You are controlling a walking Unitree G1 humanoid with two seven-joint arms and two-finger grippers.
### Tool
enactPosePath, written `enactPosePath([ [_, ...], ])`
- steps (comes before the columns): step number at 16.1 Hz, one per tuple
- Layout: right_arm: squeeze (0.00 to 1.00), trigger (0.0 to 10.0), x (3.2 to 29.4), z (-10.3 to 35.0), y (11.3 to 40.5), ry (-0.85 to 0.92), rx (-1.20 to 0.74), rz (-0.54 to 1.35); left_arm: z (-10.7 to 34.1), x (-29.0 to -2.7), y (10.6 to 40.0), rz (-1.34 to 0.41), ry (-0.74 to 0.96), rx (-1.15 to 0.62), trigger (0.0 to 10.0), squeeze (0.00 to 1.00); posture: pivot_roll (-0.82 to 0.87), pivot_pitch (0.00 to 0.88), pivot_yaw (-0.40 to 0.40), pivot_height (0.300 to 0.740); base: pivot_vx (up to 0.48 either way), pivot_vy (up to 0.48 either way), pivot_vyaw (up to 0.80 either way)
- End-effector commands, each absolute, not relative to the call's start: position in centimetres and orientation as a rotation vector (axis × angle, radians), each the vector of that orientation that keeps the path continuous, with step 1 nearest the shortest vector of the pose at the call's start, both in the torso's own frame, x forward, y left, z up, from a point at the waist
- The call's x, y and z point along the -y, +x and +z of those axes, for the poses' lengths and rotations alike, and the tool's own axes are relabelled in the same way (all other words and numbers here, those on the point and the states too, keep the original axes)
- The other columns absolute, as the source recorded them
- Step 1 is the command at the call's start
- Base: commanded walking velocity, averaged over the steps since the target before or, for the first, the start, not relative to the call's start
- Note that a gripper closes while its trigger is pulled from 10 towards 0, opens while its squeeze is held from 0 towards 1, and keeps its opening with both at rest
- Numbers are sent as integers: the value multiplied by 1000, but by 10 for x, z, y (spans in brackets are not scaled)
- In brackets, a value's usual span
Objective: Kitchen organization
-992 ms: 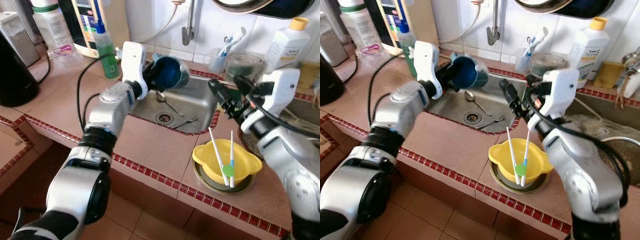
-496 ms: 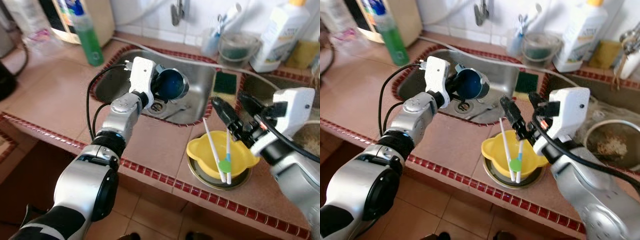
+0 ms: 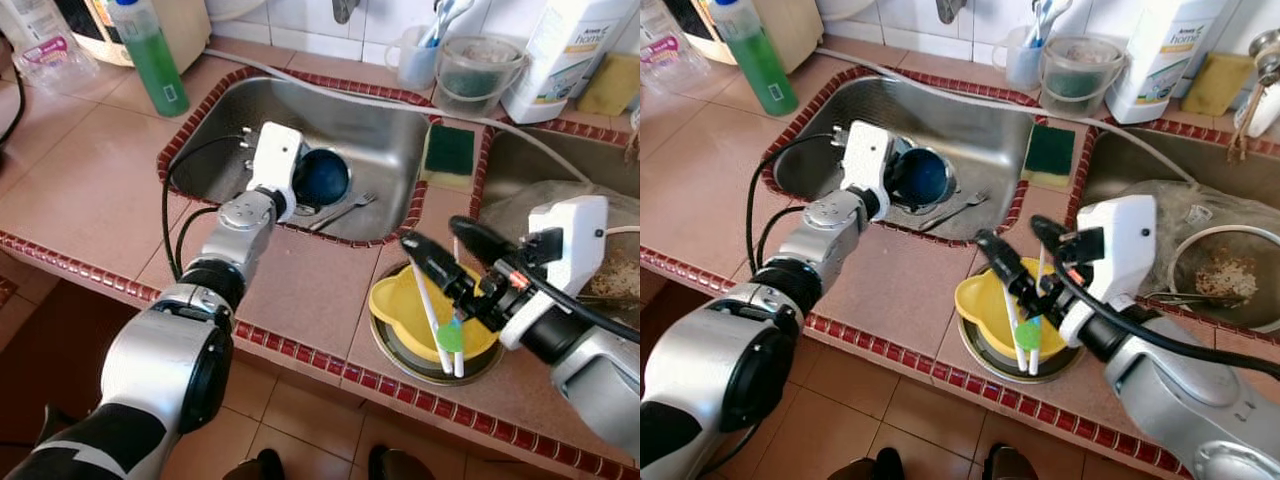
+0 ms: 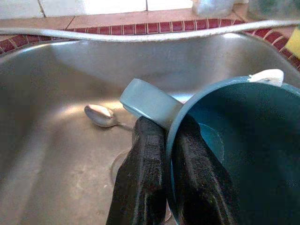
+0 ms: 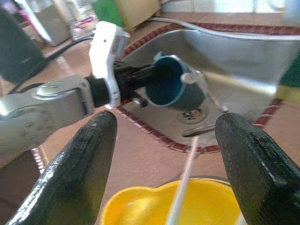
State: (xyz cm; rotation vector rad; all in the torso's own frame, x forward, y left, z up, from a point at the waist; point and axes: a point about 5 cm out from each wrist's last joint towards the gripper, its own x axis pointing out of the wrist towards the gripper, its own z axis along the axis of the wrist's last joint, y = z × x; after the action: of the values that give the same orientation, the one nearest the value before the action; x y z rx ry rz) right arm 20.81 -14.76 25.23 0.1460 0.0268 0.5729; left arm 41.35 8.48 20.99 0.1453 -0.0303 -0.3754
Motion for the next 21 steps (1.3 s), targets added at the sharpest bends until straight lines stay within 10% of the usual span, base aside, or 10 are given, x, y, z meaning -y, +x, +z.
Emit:
enactPosePath([
  [1,0,10000,147,259,202,127,-7,589,216,-88,416,-358,171,34,10000,0,-426,278,61,740,0,0,0],
  [10,0,10000,150,263,201,131,-40,608,197,-109,416,-300,265,-92,10000,0,-414,276,64,740,0,0,0],
  [11,0,10000,150,263,201,131,-41,607,196,-109,416,-302,269,-96,10000,114,-414,276,64,740,0,0,0],
  [13,0,10000,151,265,203,130,-42,602,191,-112,415,-298,282,-128,10000,1000,-411,275,65,740,0,0,0],
  [21,0,10000,151,267,208,132,-34,604,190,-115,415,-318,321,-166,10000,1000,-389,249,67,740,0,0,0],
])
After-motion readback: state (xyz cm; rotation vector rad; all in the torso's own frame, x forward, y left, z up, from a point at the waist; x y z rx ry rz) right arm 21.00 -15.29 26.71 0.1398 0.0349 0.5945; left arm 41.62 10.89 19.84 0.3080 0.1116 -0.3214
